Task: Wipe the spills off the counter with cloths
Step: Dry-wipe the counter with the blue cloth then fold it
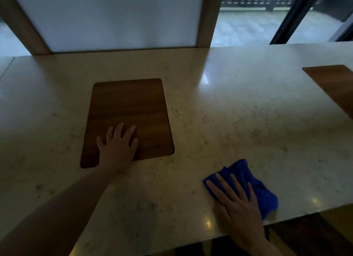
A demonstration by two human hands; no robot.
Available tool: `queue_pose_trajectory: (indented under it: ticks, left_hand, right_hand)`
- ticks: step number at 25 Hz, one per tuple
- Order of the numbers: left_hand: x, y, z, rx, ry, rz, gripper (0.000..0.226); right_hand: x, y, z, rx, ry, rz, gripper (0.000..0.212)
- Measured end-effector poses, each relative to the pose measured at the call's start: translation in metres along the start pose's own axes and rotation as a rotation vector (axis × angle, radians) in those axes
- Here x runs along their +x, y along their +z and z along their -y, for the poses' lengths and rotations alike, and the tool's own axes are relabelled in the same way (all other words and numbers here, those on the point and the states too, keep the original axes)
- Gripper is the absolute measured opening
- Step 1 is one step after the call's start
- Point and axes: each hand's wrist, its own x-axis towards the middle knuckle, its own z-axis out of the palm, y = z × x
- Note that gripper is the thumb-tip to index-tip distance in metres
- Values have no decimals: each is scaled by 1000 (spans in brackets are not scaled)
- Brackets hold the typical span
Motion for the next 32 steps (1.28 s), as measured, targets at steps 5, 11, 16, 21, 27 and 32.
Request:
queue_pose_trajectory:
  ticks: [5,11,16,21,27,32]
  left_hand:
    - [-13,-4,40,12,-65,-46,52]
    - [45,-14,71,39,-105,-99,54]
    - [99,-13,78,55,-67,-158,64]
    - [104,-11,79,90,-51,-178,59]
    - [109,-5,79,122,-58,-311,65]
    - [107,-1,80,142,-44,-289,59]
  right_hand:
    - [-31,10,64,127,427,-30,51]
    - [53,-1,149,463,669,-33,66]
    - [204,-4,150,461,633,-123,54]
    - [430,-49,101,709,630,-305,54]
    - [622,-82,49,379,37,36,47]
    - [655,-63,54,-11,12,-237,52]
